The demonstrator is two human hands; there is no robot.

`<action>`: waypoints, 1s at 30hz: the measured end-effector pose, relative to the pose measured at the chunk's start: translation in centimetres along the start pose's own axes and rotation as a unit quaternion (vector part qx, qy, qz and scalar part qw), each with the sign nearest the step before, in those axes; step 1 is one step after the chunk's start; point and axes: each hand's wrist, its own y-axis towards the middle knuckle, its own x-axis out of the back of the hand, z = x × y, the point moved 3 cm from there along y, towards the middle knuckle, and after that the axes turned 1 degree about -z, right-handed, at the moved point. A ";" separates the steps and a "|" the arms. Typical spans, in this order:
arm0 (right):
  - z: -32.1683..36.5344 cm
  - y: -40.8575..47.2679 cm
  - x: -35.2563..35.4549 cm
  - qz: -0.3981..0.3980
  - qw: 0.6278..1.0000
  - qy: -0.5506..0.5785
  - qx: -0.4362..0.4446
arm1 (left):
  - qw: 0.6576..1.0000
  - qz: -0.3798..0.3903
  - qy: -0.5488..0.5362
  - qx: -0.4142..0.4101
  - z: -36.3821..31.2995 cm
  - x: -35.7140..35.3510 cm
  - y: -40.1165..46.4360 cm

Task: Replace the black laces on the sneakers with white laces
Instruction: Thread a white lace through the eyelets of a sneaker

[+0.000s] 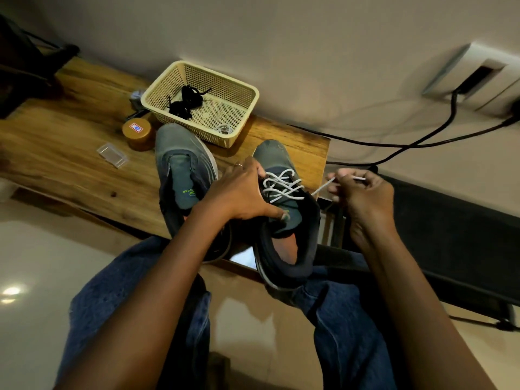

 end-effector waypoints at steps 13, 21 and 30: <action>1.6 -0.4 0.0 -0.017 0.990 0.023 0.140 | 0.998 0.005 0.053 0.020 -0.2 1.6 -1.0; 0.9 -1.7 -2.7 0.186 0.956 -0.152 0.169 | 0.992 0.059 -0.107 0.021 0.5 1.9 -1.7; -1.4 -2.1 -4.2 0.235 0.838 -0.411 0.272 | 0.978 0.098 -0.186 0.013 1.0 2.0 -1.6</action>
